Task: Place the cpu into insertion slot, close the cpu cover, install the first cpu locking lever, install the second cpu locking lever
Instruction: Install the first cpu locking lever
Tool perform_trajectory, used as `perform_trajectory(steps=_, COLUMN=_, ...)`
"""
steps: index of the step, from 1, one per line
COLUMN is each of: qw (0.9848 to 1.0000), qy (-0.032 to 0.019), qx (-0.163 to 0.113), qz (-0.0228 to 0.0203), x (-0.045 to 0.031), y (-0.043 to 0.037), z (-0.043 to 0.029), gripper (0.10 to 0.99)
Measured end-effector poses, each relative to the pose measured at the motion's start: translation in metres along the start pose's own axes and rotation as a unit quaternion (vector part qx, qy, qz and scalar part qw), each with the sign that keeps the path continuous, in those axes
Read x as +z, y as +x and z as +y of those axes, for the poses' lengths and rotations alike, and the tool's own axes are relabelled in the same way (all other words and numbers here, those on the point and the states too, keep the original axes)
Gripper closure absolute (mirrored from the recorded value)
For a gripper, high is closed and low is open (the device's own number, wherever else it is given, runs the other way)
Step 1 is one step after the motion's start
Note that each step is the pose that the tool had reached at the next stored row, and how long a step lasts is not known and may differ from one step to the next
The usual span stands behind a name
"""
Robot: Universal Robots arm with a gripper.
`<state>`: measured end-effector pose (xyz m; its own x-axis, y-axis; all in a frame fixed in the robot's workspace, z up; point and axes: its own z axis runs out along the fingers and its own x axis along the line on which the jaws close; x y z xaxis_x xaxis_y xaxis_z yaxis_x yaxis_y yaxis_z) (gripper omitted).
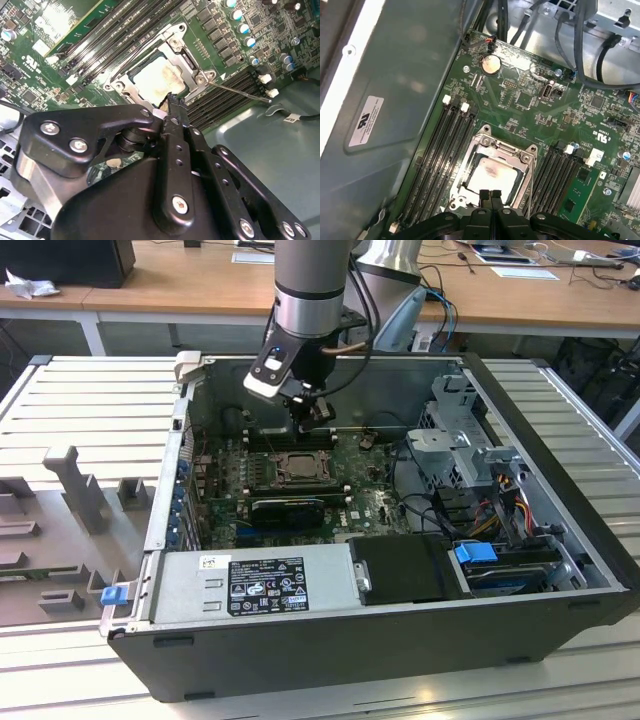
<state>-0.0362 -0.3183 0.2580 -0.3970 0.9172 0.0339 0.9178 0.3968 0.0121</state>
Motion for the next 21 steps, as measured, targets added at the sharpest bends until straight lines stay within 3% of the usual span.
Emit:
perform_trajectory(steps=13, qw=0.9993, qy=0.0013, qx=-0.038, qz=0.0005, x=0.0, y=0.0, z=0.0, gripper=0.98)
perform_trajectory(steps=21, qw=0.9975, qy=0.0024, qx=-0.07, qz=0.0008, x=0.0, y=0.0, z=0.0, gripper=0.98)
